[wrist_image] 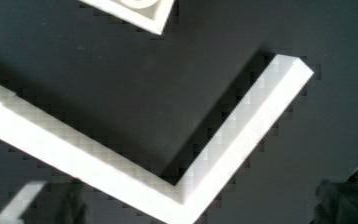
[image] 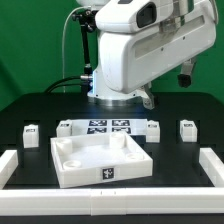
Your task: Assemble one leg
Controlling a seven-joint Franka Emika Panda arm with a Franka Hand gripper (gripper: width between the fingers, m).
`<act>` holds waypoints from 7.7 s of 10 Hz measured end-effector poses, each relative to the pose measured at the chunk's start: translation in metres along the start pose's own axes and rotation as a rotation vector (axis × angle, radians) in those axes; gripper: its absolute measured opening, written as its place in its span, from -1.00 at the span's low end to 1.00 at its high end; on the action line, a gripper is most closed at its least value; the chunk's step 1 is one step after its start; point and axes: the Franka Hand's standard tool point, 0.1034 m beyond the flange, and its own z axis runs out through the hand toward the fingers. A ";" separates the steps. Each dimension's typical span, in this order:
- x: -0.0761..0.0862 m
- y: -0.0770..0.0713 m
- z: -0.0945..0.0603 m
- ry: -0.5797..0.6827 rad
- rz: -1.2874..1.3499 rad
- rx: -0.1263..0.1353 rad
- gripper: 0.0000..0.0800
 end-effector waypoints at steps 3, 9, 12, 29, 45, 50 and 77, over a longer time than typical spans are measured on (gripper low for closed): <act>0.000 0.000 0.000 0.000 0.000 0.000 0.63; -0.015 0.006 0.006 0.017 -0.056 -0.024 0.63; -0.065 0.023 0.029 0.104 -0.210 -0.180 0.63; -0.140 0.030 0.089 -0.051 -0.908 -0.387 0.63; -0.196 0.030 0.125 -0.139 -1.101 -0.370 0.63; -0.209 0.032 0.146 -0.146 -1.081 -0.323 0.63; -0.089 -0.028 0.158 -0.066 -0.950 -0.374 -0.86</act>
Offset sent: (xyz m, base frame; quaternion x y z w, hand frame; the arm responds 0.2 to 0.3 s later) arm 0.0000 0.0000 0.0000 0.0000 0.0000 0.0000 1.0000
